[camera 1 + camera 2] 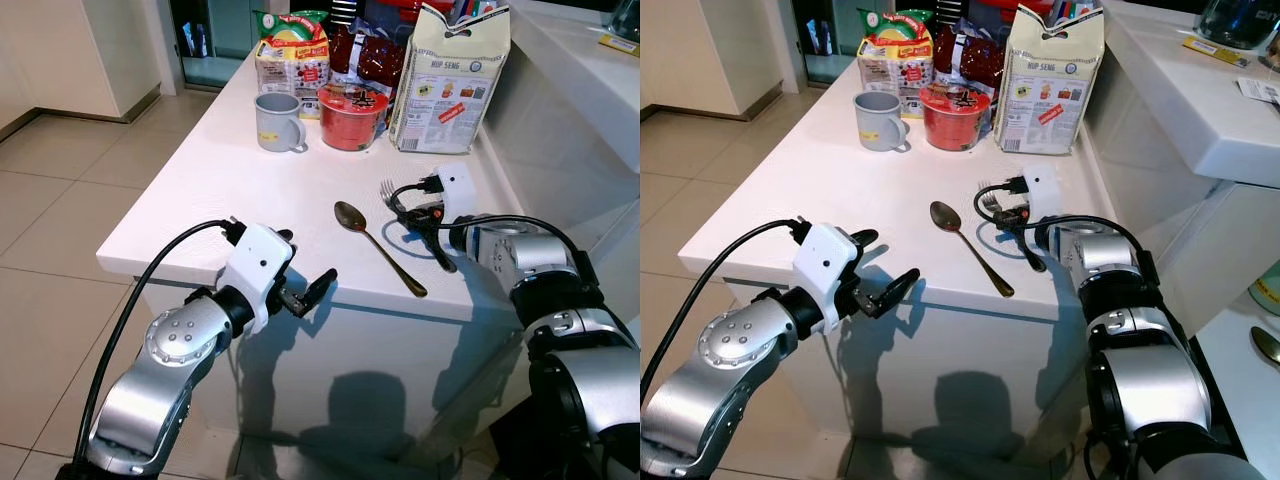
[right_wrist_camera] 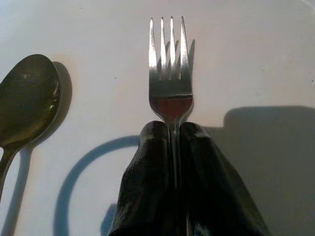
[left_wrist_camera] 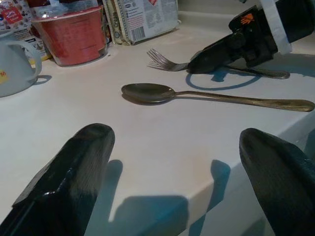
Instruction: Setting the table
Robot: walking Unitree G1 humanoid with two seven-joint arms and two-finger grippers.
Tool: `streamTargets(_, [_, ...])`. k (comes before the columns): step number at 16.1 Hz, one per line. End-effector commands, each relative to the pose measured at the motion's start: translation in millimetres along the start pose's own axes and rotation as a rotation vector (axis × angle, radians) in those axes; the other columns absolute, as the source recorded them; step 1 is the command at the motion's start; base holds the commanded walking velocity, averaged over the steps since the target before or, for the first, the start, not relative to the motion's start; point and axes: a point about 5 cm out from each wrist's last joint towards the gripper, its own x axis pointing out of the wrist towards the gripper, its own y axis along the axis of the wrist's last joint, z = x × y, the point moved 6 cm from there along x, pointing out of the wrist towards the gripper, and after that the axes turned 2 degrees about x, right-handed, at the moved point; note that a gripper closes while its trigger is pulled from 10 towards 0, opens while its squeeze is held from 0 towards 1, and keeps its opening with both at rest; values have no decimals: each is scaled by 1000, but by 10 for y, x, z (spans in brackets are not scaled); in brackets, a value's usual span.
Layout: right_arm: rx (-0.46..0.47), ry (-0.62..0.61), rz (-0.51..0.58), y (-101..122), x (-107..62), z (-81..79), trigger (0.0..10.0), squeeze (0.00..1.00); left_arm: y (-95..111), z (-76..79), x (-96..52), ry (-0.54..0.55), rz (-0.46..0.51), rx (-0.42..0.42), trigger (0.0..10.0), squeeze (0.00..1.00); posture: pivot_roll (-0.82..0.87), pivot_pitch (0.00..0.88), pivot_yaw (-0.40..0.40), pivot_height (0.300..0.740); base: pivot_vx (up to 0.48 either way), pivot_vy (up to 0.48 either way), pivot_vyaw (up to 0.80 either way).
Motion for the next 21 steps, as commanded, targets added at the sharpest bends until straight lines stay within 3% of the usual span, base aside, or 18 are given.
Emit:
streamTargets(1, [75, 46, 4, -21, 15, -73, 0, 0, 75, -26, 30, 1, 25, 17, 10000, 0, 18, 0, -50, 740, 0, 0, 0])
streamTargets(4, [86, 111, 118, 333, -124, -183, 0, 0, 117, -155, 24, 81, 41, 14, 10000, 0, 27, 0, -53, 740, 0, 0, 0])
streamTargets(6, [155, 196, 259, 604, -434, -397, 0, 0, 83, -287, -14, 190, 38, 6, 10000, 0, 30, 0, -56, 740, 0, 0, 0])
streamTargets(9, [203, 245, 366, 627, -703, -637, 0, 0, 144, -390, -27, 289, 74, -27, 10000, 0, 19, 0, -49, 740, 0, 0, 0])
streamTargets(10, [239, 269, 397, 526, -787, -803, 0, 0, 158, -492, -21, 349, 83, -33, 10000, 0, -18, 0, -22, 740, 0, 0, 0])
streamTargets(11, [311, 275, 440, 468, -858, -859, 0, 0, 171, -545, -27, 384, 95, -41, 10000, 0, -26, 0, -14, 740, 0, 0, 0])
streamTargets(14, [433, 326, 520, 453, -1066, -918, 0, 0, 216, -575, 34, 391, 112, -39, 10000, 0, -46, 0, 16, 740, 0, 0, 0])
streamTargets(17, [411, 305, 550, 430, -1180, -954, 0, 0, 271, -624, 97, 401, 123, -52, 10000, 0, -2, 0, -12, 740, 0, 0, 0])
streamTargets(18, [387, 277, 544, 382, -1207, -963, 8784, 0, 265, -607, 83, 411, 117, -49, 10000, 0, 16, 0, -24, 740, 0, 0, 0])
streamTargets(19, [324, 247, 510, 326, -1193, -1005, 10000, 0, 286, -589, 74, 414, 120, -60, 10000, 0, 28, 0, -33, 740, 0, 0, 0])
streamTargets(21, [233, 158, 466, 256, -1083, -989, 10000, 0, 178, -592, 95, 427, 86, -65, 10000, 0, 15, 0, -30, 740, 0, 0, 0])
